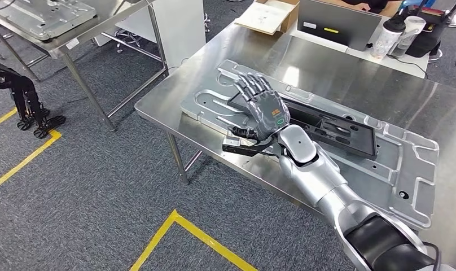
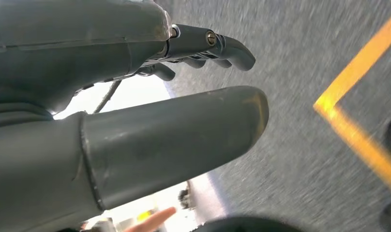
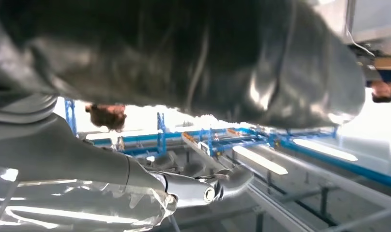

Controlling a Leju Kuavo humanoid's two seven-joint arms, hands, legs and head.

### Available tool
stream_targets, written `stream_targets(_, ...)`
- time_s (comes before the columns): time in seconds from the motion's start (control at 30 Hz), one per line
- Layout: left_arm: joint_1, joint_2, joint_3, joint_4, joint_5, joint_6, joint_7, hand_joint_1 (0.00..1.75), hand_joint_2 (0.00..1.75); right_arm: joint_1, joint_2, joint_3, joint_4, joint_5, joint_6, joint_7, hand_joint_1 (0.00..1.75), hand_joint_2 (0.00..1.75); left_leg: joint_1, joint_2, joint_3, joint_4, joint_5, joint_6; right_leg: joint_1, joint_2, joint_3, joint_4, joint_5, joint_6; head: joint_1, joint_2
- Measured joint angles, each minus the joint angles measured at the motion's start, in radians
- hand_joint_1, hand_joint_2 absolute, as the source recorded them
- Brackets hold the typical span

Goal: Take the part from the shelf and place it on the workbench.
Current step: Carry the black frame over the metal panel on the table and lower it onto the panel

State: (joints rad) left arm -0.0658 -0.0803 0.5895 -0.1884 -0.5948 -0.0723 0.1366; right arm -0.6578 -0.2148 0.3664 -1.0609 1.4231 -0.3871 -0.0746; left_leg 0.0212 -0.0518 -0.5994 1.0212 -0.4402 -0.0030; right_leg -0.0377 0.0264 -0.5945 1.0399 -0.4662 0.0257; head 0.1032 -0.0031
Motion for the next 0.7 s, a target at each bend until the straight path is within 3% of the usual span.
stream_targets(0.07, 0.002, -0.002, 0.001, 0.000, -0.001, 0.000, 0.000, 0.00, 0.00, 0.000, 0.007, 0.004, -0.017, 0.001, 0.000, 0.000, 0.00, 0.00, 0.002, 0.015, -0.019, 0.040, -0.025, -0.008, -0.001, -0.014, 0.002, -0.003, 0.002, -0.016, 0.000, 0.000)
stream_targets(0.17, 0.000, -0.002, 0.002, 0.000, -0.005, 0.002, -0.001, 0.00, 0.00, 0.003, 0.010, 0.011, -0.035, 0.000, 0.006, 0.001, 0.00, 0.00, 0.002, 0.039, -0.108, 0.220, -0.109, -0.013, 0.006, -0.040, 0.004, -0.004, 0.000, -0.029, -0.001, 0.000)
stream_targets(0.23, 0.002, -0.002, 0.003, 0.000, -0.009, 0.002, -0.002, 0.00, 0.00, 0.008, 0.013, 0.022, -0.047, 0.000, 0.010, 0.001, 0.00, 0.00, 0.002, 0.043, -0.143, 0.284, -0.117, -0.011, 0.012, -0.057, 0.005, -0.004, -0.002, -0.032, -0.001, 0.000)
stream_targets(0.3, 0.003, -0.002, 0.003, 0.000, -0.013, 0.003, -0.002, 0.00, 0.00, 0.011, 0.016, 0.032, -0.063, 0.001, 0.012, 0.005, 0.00, 0.00, 0.000, 0.053, -0.103, 0.198, -0.058, -0.003, 0.015, -0.073, 0.010, -0.003, -0.006, -0.031, -0.001, 0.000)
stream_targets(0.37, 0.002, -0.002, 0.003, 0.000, -0.023, 0.007, -0.002, 0.00, 0.00, 0.011, 0.016, 0.037, -0.080, 0.001, 0.013, 0.014, 0.00, 0.00, -0.009, 0.090, -0.038, 0.067, -0.009, 0.007, 0.019, -0.089, 0.016, -0.003, -0.011, -0.025, -0.001, 0.000)
stream_targets(0.43, 0.000, -0.002, 0.003, 0.000, -0.030, 0.012, -0.001, 0.00, 0.00, 0.011, 0.015, 0.040, -0.093, 0.000, 0.014, 0.019, 0.00, 0.00, -0.019, 0.107, -0.015, 0.014, -0.001, 0.015, 0.024, -0.103, 0.019, -0.005, -0.014, -0.015, 0.000, 0.000)
stream_targets(0.5, 0.002, -0.002, 0.003, 0.000, -0.033, 0.014, -0.001, 0.00, 0.00, 0.011, 0.014, 0.043, -0.102, 0.000, 0.014, 0.019, 0.00, 0.00, -0.020, 0.086, -0.016, 0.008, 0.005, 0.024, 0.025, -0.118, 0.023, -0.009, -0.015, -0.003, -0.001, 0.000)
stream_targets(0.53, 0.002, -0.002, 0.003, 0.000, -0.035, 0.015, 0.000, 0.00, 0.00, 0.011, 0.014, 0.045, -0.106, -0.001, 0.015, 0.019, 0.00, 0.00, -0.019, 0.076, -0.014, 0.003, 0.008, 0.030, 0.023, -0.113, 0.023, -0.004, -0.022, 0.003, 0.000, 0.000)
stream_targets(0.6, 0.002, -0.002, 0.004, 0.000, -0.039, 0.017, 0.002, 0.00, 0.00, 0.011, 0.012, 0.047, -0.111, -0.003, 0.017, 0.019, 0.00, 0.00, -0.015, 0.057, -0.009, -0.007, 0.015, 0.042, 0.019, -0.077, -0.004, 0.060, -0.066, 0.010, 0.000, 0.000)
stream_targets(0.63, 0.002, -0.002, 0.004, 0.000, -0.041, 0.018, 0.003, 0.00, 0.00, 0.013, 0.009, 0.047, -0.112, -0.004, 0.018, 0.019, 0.00, 0.00, -0.016, 0.047, -0.009, -0.008, 0.016, 0.046, 0.018, -0.052, -0.032, 0.123, -0.098, 0.010, 0.000, 0.000)
stream_targets(0.7, 0.002, -0.002, 0.005, 0.000, -0.043, 0.020, 0.004, 0.00, 0.00, 0.020, 0.005, 0.048, -0.112, -0.004, 0.019, 0.018, 0.00, 0.00, -0.020, 0.024, -0.011, -0.007, 0.016, 0.050, 0.019, -0.031, -0.097, 0.248, -0.145, 0.010, 0.000, 0.000)
